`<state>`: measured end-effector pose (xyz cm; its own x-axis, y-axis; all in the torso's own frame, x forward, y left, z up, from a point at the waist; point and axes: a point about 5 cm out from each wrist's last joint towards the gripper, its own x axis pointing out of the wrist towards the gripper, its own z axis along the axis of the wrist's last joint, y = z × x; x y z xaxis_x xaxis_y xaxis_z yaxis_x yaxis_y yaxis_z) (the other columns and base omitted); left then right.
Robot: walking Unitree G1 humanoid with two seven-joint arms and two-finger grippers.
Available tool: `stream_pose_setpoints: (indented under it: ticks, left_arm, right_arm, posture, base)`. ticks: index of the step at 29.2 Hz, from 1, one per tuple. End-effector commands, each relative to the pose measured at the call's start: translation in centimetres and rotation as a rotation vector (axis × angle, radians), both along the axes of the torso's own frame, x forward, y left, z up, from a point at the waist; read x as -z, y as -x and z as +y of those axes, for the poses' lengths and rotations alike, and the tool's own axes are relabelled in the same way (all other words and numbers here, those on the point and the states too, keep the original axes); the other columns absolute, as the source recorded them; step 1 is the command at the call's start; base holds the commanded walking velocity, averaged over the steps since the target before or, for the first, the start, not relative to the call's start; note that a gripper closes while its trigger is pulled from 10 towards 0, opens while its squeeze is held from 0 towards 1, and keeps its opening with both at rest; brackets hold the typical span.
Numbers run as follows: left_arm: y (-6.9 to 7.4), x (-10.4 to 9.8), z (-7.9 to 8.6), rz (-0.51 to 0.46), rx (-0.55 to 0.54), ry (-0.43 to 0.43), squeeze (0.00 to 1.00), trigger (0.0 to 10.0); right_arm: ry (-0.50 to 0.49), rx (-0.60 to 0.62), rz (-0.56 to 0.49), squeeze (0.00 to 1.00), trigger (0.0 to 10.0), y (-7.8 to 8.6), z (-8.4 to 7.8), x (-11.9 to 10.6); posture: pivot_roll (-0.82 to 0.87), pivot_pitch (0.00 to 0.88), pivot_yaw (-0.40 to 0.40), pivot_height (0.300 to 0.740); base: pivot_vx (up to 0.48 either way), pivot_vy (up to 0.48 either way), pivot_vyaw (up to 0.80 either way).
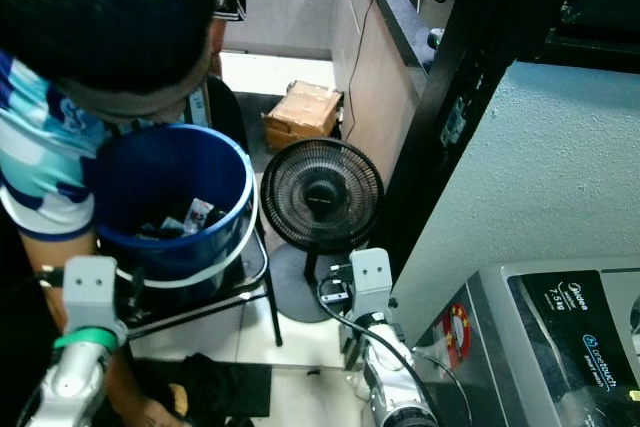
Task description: Clothes washing
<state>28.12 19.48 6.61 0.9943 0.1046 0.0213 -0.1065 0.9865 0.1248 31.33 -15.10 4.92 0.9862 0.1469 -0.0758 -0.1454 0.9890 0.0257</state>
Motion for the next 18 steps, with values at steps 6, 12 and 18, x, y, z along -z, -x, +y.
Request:
stream_pose_setpoints:
  ticks: [6,12,18]
  left_arm:
    - [0.4,1.5,0.4,0.076,-0.024,0.058,0.0,10.0]
    - [0.4,2.5,0.7,0.163,0.011,0.032,0.0,10.0]
    - [0.2,2.1,0.5,0.133,0.041,0.023,0.0,10.0]
  right_arm:
    - [-0.011,0.08,0.132,0.0,10.0,0.6,-1.3,1.8]
    - [-0.062,0.07,0.092,0.0,10.0,0.7,-1.4,1.4]
    - [-0.088,0.015,0.035,0.0,10.0,0.7,0.0,0.9]
  posture:
    - [0.11,0.005,-0.01,0.74]
    - [0.1,0.011,0.001,0.74]
    - [0.11,0.0,0.023,0.74]
  base:
    - [0.0,0.0,0.0]
    - [0.0,0.0,0.0]
    - [0.0,0.0,0.0]
